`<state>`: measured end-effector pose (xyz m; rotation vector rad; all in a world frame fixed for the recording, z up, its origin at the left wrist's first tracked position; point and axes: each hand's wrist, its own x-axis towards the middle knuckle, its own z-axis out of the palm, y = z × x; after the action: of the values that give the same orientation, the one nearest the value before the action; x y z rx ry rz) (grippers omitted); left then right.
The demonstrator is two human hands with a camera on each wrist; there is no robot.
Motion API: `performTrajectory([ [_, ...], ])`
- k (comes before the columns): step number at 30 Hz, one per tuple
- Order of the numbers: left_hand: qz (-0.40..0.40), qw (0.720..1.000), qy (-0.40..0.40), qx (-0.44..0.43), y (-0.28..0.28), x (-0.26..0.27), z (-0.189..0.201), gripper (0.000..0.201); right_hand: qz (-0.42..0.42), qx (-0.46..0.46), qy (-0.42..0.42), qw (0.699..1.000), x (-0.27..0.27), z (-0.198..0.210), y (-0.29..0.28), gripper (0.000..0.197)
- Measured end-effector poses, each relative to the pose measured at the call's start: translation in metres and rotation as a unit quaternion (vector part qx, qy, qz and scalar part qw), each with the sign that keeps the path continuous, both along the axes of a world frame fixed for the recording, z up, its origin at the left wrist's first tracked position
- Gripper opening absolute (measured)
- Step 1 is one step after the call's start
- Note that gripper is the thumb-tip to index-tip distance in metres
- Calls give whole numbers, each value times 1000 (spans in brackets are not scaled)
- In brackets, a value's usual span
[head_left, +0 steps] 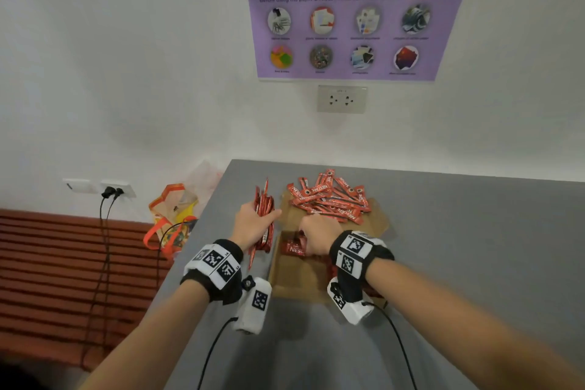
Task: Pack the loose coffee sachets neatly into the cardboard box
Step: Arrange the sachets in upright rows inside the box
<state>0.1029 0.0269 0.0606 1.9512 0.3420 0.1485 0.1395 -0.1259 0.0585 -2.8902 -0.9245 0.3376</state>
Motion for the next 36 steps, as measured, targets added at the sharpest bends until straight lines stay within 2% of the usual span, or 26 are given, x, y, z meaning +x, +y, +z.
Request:
performTrajectory([
  [5, -3, 1000, 0, 22, -4, 2, 2, 36, 39, -75, -21, 996, 6, -2, 10, 19],
  [8, -2, 1000, -7, 22, -2, 1, 1, 31, 68, -98, -41, 992, 6, -3, 17, 22],
  [18, -27, 1000, -5, 9, 3, 8, 1, 31, 48, -83, -44, 994, 9, -6, 16, 20],
  [23, -12, 1000, 3, 23, 3, 13, 0, 32, 38, -85, -25, 995, 13, -7, 15, 38],
  [26, -14, 997, 34, 73, 1, 16, -3, 28, 30, -68, -13, 997, 14, -6, 13, 40],
  [29, -41, 989, 74, 122, -1, 17, -9, 14, -20, -2, 21, 1000, 18, 3, 5, 31],
  [32, -56, 985, 109, 122, -1, 15, -16, 25, -108, 101, 26, 989, 24, 13, -20, 14],
  [36, -74, 984, 119, 111, -4, 8, -22, 27, -223, 106, -4, 969, 21, 6, -75, 7],
])
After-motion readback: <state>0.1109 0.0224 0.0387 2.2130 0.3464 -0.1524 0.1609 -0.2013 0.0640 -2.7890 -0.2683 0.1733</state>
